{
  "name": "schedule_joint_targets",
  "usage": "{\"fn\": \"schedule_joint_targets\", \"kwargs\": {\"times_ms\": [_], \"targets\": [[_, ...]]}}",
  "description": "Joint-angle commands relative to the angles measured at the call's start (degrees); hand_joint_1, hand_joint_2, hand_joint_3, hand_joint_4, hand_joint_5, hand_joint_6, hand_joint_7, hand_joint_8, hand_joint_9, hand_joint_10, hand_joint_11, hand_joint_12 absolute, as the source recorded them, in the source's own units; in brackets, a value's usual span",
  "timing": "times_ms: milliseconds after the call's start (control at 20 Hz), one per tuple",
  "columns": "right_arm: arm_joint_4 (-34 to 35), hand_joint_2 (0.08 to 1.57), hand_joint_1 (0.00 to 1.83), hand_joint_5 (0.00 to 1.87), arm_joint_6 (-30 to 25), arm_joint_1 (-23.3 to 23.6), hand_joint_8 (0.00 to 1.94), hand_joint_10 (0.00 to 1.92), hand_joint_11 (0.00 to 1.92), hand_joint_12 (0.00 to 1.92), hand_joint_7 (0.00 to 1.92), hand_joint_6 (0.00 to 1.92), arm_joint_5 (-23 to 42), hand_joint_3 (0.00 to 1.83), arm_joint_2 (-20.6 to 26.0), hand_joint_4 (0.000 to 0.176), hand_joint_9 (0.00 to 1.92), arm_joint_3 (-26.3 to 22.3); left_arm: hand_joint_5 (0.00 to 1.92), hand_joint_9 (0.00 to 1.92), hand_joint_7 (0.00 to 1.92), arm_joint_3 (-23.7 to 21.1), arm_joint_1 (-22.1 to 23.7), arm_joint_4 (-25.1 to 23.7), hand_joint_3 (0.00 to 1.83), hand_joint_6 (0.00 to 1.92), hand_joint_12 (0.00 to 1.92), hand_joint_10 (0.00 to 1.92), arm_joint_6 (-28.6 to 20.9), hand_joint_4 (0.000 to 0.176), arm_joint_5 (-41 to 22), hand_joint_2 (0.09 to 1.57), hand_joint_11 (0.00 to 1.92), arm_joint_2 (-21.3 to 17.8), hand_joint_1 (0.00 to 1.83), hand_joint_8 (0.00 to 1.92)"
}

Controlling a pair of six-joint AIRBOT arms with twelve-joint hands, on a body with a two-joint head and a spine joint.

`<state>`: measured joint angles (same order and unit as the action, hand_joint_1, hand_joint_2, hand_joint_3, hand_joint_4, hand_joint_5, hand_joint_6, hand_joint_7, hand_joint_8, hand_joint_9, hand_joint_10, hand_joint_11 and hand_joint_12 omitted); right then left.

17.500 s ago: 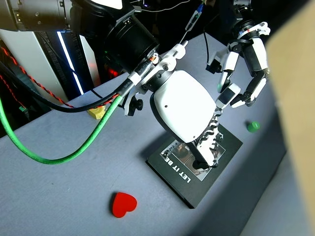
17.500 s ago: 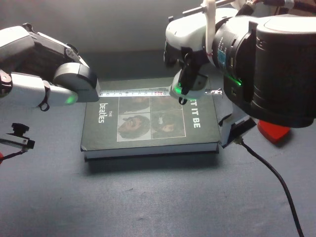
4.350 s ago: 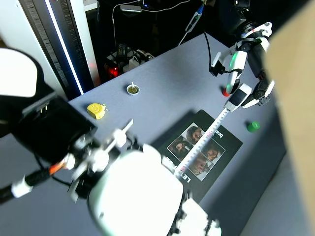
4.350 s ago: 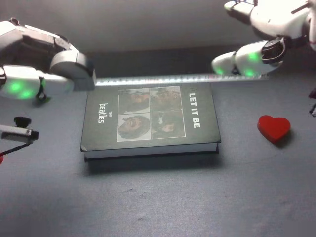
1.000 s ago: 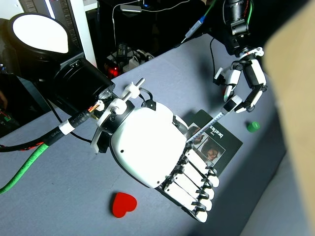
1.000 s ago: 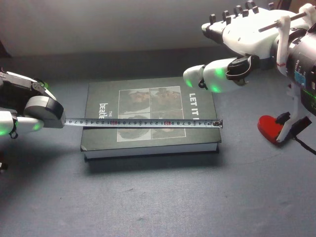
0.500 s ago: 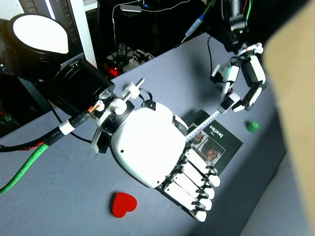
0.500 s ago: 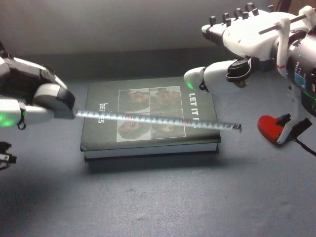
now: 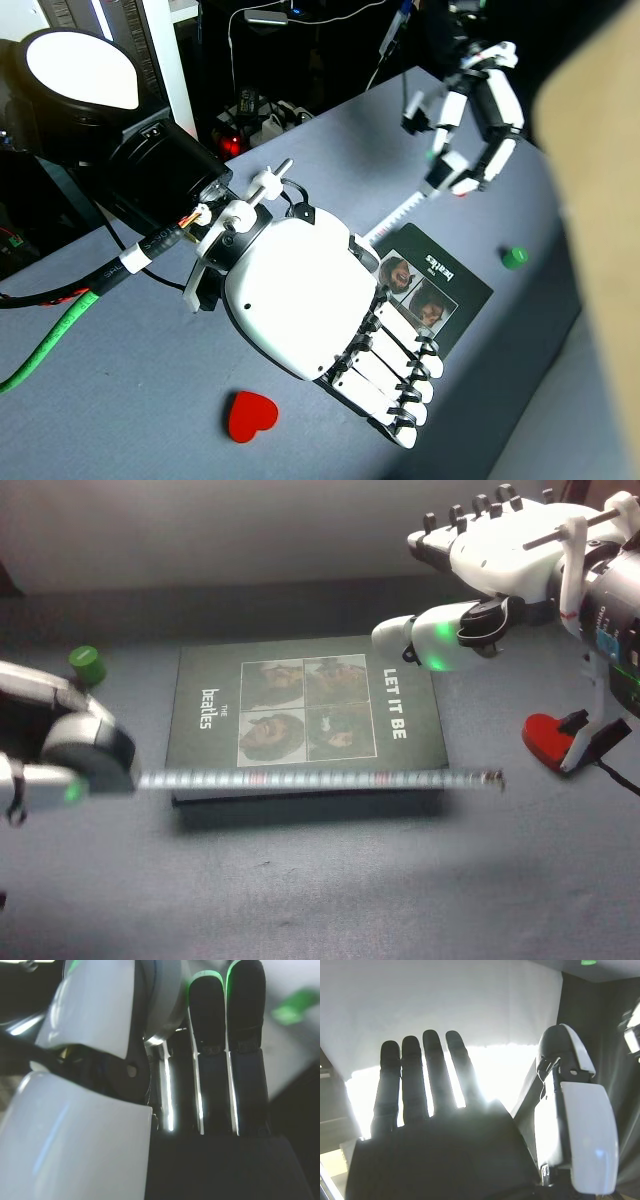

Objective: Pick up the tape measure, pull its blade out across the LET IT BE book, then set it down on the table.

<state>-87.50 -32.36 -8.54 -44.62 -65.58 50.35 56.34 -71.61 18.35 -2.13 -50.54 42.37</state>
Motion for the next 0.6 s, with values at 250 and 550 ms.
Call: {"fn": "schedule_joint_targets", "kwargs": {"times_ms": [250,550], "targets": [[-4.3,1.15,0.04,0.1,-0.3,0.1,0.0,0.0,0.0,0.38,0.14,0.0,-0.5,0.0,0.3,0.0,0.12,-0.4,1.05,0.97,0.98,0.1,-4.5,2.0,0.0,0.65,1.1,1.23,-3.1,0.0,-12.7,1.09,0.91,3.8,1.38,0.99],[-4.3,1.15,0.05,0.11,-0.4,-0.1,0.0,0.0,0.0,0.4,0.15,0.0,-0.3,0.0,0.3,0.0,0.12,-0.9,1.04,0.95,0.98,2.5,-5.2,2.9,0.0,0.64,1.1,1.24,-3.1,0.0,-12.8,1.1,0.92,8.4,1.38,1.02]]}}
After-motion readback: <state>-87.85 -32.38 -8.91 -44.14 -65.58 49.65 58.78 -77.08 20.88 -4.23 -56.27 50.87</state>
